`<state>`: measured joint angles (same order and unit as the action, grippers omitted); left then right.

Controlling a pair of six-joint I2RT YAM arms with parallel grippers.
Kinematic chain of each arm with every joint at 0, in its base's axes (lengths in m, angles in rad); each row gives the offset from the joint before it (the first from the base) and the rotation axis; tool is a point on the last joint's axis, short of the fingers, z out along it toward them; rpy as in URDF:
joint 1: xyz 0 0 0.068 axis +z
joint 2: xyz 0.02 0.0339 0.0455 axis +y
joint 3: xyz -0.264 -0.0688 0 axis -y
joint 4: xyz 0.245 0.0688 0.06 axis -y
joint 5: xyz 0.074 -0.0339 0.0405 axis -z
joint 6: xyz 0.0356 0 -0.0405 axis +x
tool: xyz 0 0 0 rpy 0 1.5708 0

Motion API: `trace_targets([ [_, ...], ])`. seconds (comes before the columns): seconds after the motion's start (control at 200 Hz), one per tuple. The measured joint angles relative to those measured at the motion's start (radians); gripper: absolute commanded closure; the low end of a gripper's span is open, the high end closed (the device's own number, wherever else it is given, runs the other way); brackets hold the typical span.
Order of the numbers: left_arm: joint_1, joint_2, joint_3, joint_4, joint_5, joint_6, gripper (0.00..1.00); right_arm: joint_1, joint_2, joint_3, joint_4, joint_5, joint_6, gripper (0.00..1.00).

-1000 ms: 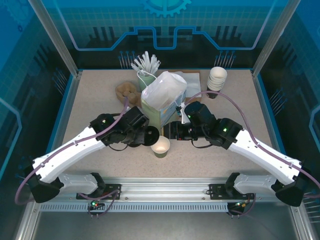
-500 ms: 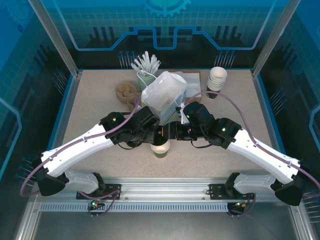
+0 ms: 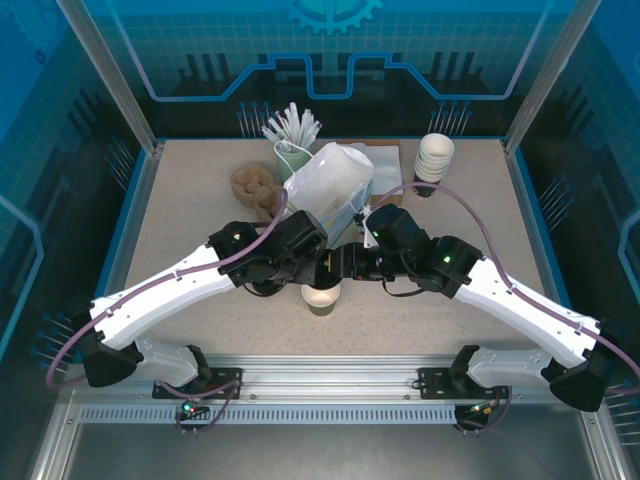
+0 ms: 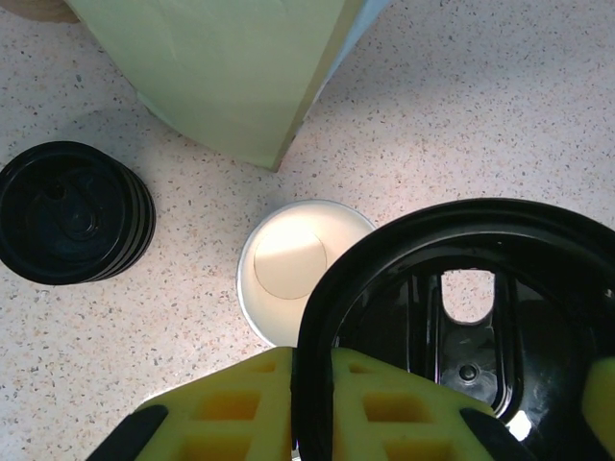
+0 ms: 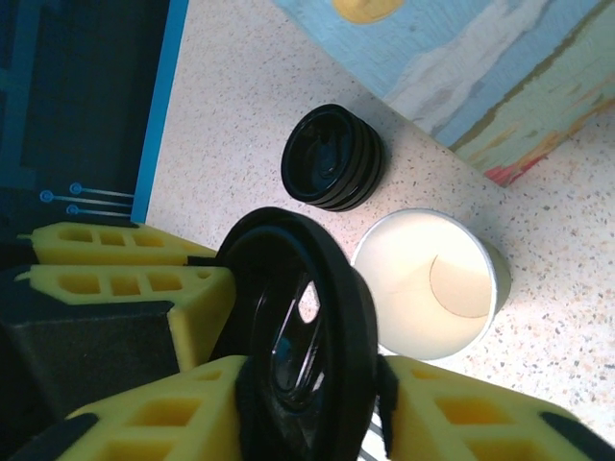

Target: Pack the takeout coffee

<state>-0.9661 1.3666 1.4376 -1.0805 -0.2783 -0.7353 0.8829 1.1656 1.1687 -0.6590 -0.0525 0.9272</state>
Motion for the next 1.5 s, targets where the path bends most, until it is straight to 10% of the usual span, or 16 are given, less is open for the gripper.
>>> trace_targets([
  [0.825, -0.006, 0.018, 0.035, 0.017, -0.005, 0.001, 0.84, -0.06, 0.003, -0.031, -0.029, -0.01, -0.015, 0.92],
  [1.096, -0.007, 0.0, 0.017, 0.125, 0.032, 0.064, 0.52, -0.111, -0.006, -0.031, -0.062, -0.024, -0.035, 1.0],
  [1.501, -0.039, -0.106, -0.053, 0.372, 0.127, 0.425, 0.37, -0.37, -0.064, -0.03, -0.255, -0.153, -0.148, 1.0],
])
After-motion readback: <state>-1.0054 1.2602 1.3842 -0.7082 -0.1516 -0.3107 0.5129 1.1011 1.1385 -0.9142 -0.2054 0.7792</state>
